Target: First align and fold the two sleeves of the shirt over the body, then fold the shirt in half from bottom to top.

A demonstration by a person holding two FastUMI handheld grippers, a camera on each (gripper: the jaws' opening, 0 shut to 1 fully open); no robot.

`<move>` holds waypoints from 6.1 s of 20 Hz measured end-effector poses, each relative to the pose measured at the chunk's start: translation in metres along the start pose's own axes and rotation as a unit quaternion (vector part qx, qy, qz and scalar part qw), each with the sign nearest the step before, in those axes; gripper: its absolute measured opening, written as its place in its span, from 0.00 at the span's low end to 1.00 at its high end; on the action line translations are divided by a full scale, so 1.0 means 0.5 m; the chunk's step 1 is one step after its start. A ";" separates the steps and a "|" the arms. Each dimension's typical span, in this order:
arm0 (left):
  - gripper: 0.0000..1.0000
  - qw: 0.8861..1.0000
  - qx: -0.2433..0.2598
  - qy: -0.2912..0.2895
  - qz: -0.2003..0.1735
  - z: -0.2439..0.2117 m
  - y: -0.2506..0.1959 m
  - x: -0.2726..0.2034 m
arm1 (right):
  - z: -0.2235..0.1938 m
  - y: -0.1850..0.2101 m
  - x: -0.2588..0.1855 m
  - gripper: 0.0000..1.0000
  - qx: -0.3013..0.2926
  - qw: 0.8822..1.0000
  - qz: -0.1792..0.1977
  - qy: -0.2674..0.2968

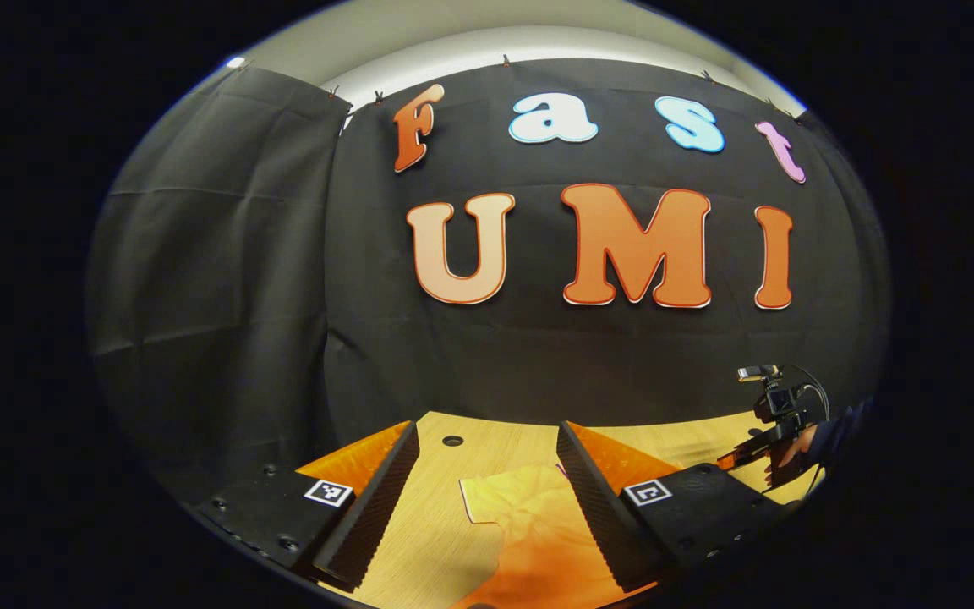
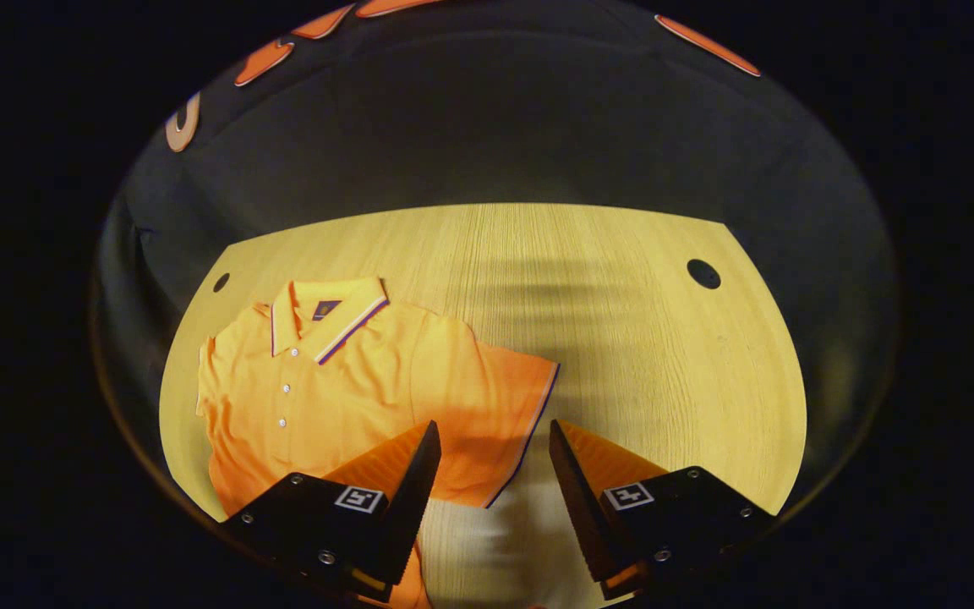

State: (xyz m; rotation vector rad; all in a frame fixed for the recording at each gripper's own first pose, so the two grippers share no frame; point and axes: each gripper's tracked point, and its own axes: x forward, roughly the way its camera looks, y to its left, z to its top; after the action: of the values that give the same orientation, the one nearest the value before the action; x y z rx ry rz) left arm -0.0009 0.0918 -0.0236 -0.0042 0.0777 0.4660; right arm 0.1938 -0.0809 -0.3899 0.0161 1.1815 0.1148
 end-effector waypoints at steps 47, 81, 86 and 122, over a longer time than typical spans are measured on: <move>1.00 0.993 -0.043 0.099 0.039 -0.135 0.058 0.038 | 0.058 0.319 -0.008 0.25 -0.035 0.983 0.154 0.095; 0.79 0.800 -0.007 0.598 -0.039 -0.679 0.029 0.517 | -0.148 0.209 -0.259 0.93 0.133 0.988 -0.020 -0.076; 0.52 0.806 0.008 0.591 -0.036 -0.677 0.013 0.530 | -0.173 0.195 -0.290 0.93 0.131 0.987 -0.030 -0.083; 0.97 0.828 0.065 0.475 -0.292 -0.547 -0.326 0.421 | -0.300 0.130 -0.334 0.93 0.186 0.978 -0.048 -0.083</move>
State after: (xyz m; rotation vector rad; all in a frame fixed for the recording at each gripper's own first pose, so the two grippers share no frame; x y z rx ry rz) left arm 0.2394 0.0348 -0.3143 -0.1256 1.0692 -0.2019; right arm -0.0125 -0.0396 -0.2883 0.2923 1.0211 -0.1909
